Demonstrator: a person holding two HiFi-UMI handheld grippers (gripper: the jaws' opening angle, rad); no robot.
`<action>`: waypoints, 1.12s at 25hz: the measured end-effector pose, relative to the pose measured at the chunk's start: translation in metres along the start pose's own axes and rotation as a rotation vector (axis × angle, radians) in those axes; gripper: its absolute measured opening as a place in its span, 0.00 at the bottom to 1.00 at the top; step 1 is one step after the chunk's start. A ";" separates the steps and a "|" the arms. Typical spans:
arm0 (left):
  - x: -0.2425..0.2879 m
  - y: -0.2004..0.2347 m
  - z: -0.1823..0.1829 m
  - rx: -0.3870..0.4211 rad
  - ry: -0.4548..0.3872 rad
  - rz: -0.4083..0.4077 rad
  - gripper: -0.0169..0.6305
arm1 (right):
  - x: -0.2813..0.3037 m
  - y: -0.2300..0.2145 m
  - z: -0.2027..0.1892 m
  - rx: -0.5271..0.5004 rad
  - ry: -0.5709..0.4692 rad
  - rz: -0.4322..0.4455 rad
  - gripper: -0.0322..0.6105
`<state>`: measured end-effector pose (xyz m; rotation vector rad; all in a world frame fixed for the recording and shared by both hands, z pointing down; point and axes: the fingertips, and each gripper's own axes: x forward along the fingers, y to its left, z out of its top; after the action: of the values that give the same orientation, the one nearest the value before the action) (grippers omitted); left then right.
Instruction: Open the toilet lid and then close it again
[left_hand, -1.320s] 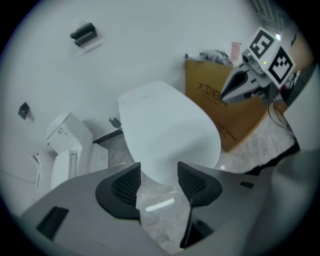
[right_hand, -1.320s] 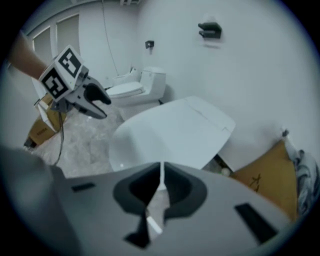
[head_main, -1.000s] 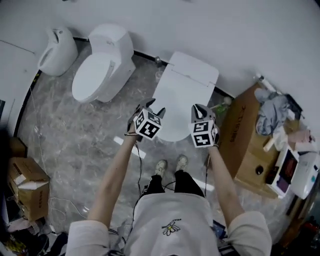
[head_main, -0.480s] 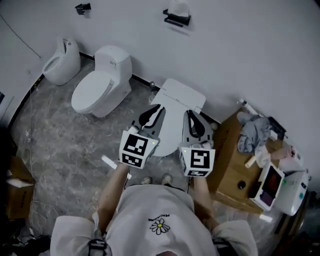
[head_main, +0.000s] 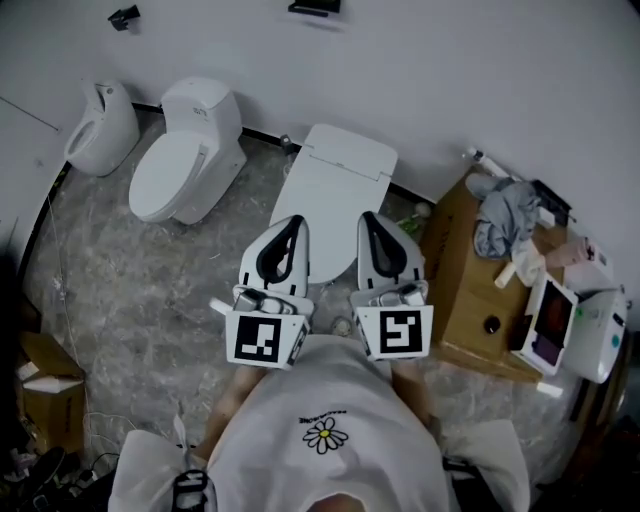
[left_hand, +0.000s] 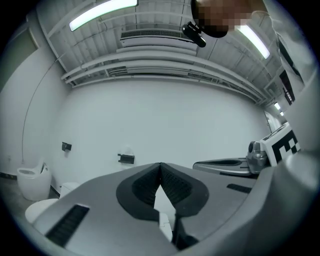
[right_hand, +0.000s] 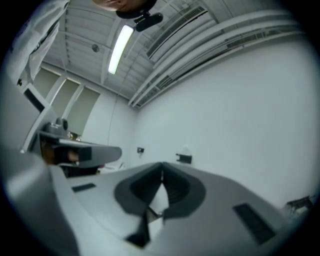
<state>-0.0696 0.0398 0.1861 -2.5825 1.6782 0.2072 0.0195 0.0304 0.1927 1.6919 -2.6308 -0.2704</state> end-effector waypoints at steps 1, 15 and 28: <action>0.000 0.000 -0.003 0.001 0.012 0.006 0.07 | 0.000 0.001 -0.002 0.000 0.006 0.002 0.10; -0.004 0.036 0.004 0.058 0.006 0.125 0.06 | -0.005 0.007 -0.001 -0.008 0.006 0.008 0.10; 0.007 0.071 -0.019 0.098 0.043 0.157 0.06 | -0.001 -0.040 -0.048 -0.054 0.102 -0.080 0.10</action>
<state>-0.1297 0.0023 0.2063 -2.4038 1.8582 0.0746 0.0601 0.0080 0.2346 1.7473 -2.4655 -0.2464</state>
